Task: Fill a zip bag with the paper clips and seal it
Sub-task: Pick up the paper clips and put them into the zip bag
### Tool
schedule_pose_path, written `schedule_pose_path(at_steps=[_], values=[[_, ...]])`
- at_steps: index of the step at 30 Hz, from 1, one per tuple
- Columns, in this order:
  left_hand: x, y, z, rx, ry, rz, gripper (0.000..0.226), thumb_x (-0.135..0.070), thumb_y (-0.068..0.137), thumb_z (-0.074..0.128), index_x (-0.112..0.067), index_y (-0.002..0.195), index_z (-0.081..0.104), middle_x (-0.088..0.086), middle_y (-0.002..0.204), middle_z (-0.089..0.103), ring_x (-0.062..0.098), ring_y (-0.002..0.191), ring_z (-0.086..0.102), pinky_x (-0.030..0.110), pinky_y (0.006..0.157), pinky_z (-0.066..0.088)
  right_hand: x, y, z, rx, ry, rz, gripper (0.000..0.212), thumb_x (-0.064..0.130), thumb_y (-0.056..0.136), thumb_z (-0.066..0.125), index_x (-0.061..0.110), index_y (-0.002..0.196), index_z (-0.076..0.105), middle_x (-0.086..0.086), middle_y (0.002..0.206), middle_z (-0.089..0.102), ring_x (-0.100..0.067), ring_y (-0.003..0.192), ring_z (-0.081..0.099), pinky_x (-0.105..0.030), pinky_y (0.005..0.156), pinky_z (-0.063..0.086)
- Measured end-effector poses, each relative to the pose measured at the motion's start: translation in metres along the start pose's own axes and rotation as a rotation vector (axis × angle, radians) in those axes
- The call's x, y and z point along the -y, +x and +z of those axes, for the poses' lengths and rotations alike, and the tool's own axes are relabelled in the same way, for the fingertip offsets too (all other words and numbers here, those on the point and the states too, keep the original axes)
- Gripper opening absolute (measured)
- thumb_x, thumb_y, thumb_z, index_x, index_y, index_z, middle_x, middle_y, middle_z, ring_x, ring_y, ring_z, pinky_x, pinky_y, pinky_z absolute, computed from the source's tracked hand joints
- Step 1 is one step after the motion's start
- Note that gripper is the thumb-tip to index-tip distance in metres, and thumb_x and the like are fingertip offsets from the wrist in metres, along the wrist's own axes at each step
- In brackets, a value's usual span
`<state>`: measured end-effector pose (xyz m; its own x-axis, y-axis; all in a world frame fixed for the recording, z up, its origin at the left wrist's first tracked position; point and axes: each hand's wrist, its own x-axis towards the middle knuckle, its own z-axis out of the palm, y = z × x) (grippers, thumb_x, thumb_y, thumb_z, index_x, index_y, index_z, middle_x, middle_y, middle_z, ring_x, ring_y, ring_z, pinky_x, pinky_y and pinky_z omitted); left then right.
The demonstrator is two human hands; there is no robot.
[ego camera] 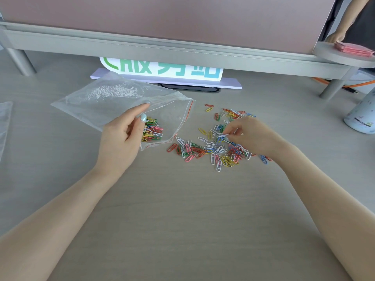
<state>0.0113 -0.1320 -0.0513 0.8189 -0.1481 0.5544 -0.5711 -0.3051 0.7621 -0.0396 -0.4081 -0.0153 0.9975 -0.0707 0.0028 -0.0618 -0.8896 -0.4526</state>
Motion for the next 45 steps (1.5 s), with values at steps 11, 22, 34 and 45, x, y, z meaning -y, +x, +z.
schedule_pose_path(at_steps=[11,22,34,45], values=[[-0.001,0.001,0.001,-0.004,-0.007,0.005,0.032,-0.019,0.093,0.045,-0.02,0.122,0.059,-0.026,0.062,0.054,0.004,0.053,0.039,0.012,0.056,0.034,-0.005,0.001,0.0,0.001,0.086,0.027,0.014,0.009,0.087,0.058,0.015,0.093,0.068,0.013,0.079,0.06,-0.001,0.072,0.055,-0.004,0.063,0.039],[0.0,0.002,0.001,-0.008,-0.01,0.016,0.032,-0.02,0.092,0.045,-0.023,0.12,0.059,-0.022,0.06,0.052,0.004,0.052,0.038,0.011,0.056,0.033,-0.004,0.001,0.002,-0.014,0.241,0.058,0.014,0.012,0.086,0.06,0.024,0.083,0.067,-0.007,0.084,0.07,-0.006,0.066,0.059,-0.028,0.073,0.051],[-0.003,0.002,-0.001,-0.003,0.036,0.027,0.034,-0.024,0.091,0.044,-0.019,0.12,0.06,0.01,0.064,0.054,0.005,0.051,0.038,0.013,0.055,0.032,0.004,0.001,0.006,-0.002,0.067,-0.019,0.034,0.036,0.081,0.066,0.03,0.114,0.061,0.014,0.107,0.047,-0.009,0.097,0.05,-0.018,0.078,0.037],[-0.002,0.003,0.0,-0.003,0.02,0.024,0.034,-0.024,0.091,0.044,-0.021,0.12,0.06,-0.019,0.058,0.049,0.003,0.05,0.037,0.01,0.055,0.03,0.007,0.001,0.013,0.056,0.05,-0.153,0.019,0.013,0.084,0.065,0.02,0.101,0.068,-0.002,0.101,0.059,-0.006,0.082,0.053,-0.006,0.071,0.041]])
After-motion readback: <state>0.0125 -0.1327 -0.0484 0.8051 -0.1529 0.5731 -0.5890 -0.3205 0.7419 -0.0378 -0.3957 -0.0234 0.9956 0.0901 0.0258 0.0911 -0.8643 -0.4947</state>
